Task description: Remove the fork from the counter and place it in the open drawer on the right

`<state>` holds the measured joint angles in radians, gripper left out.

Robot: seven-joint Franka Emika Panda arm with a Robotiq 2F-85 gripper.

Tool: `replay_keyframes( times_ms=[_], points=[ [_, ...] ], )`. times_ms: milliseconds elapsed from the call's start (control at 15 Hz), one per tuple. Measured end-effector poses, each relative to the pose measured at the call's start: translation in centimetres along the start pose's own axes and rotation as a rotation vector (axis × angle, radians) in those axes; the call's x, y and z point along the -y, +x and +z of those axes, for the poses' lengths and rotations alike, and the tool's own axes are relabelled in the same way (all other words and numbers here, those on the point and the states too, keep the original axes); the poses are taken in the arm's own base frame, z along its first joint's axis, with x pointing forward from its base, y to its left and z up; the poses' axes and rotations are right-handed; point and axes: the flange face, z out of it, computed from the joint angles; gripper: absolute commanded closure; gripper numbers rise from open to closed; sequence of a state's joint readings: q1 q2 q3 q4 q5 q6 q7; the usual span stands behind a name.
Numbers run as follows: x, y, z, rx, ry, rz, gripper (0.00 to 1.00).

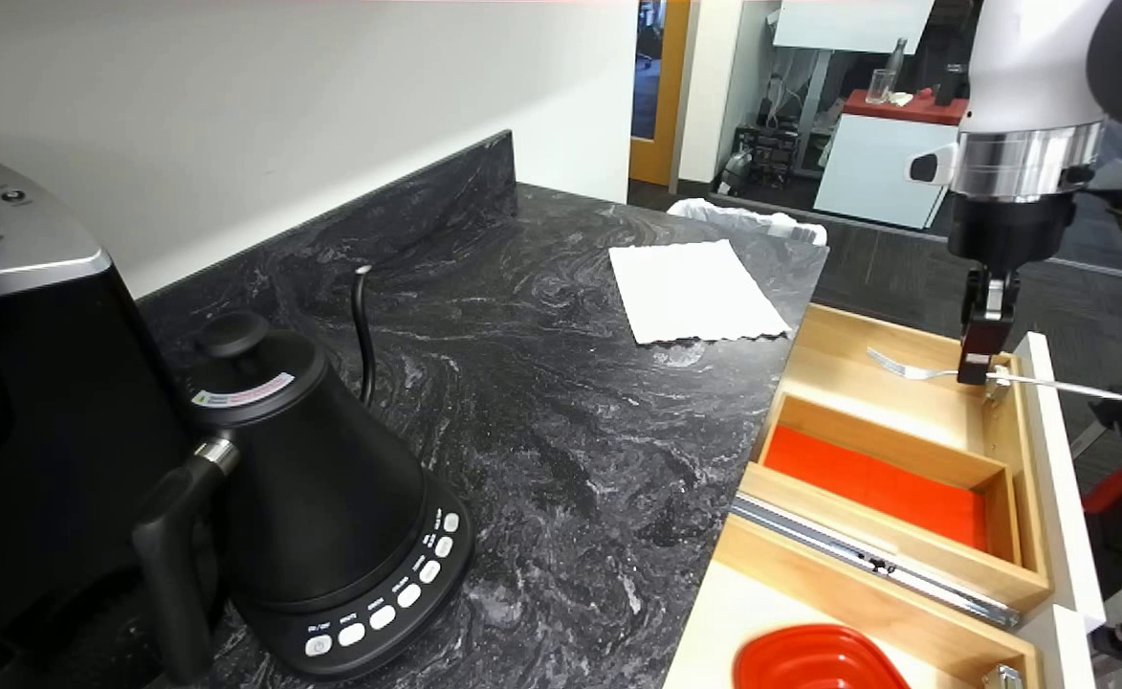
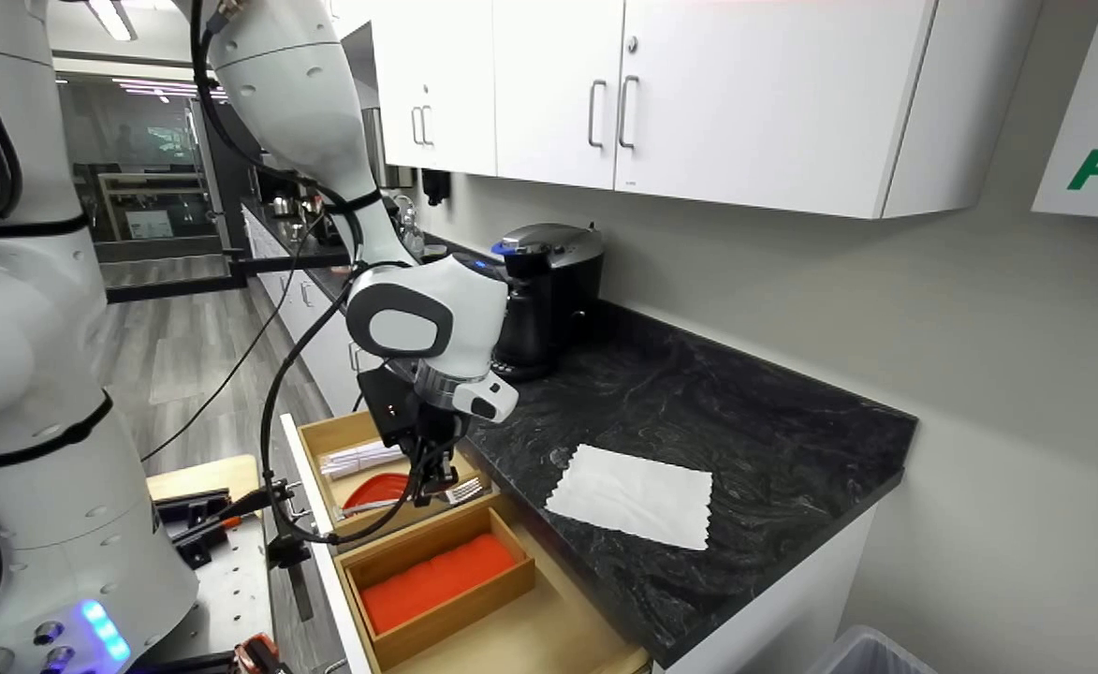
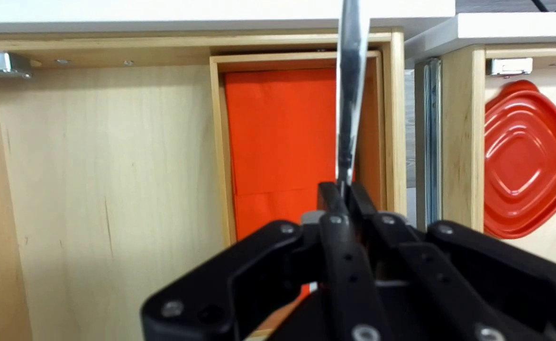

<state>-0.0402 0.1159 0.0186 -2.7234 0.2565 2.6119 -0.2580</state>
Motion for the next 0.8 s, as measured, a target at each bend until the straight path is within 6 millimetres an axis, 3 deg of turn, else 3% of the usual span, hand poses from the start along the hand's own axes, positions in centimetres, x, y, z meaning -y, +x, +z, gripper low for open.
replay_keyframes(
  times_ms=[800],
  points=[
    [0.59,0.31,0.52,-0.086,-0.027,-0.054,0.96]
  ],
)
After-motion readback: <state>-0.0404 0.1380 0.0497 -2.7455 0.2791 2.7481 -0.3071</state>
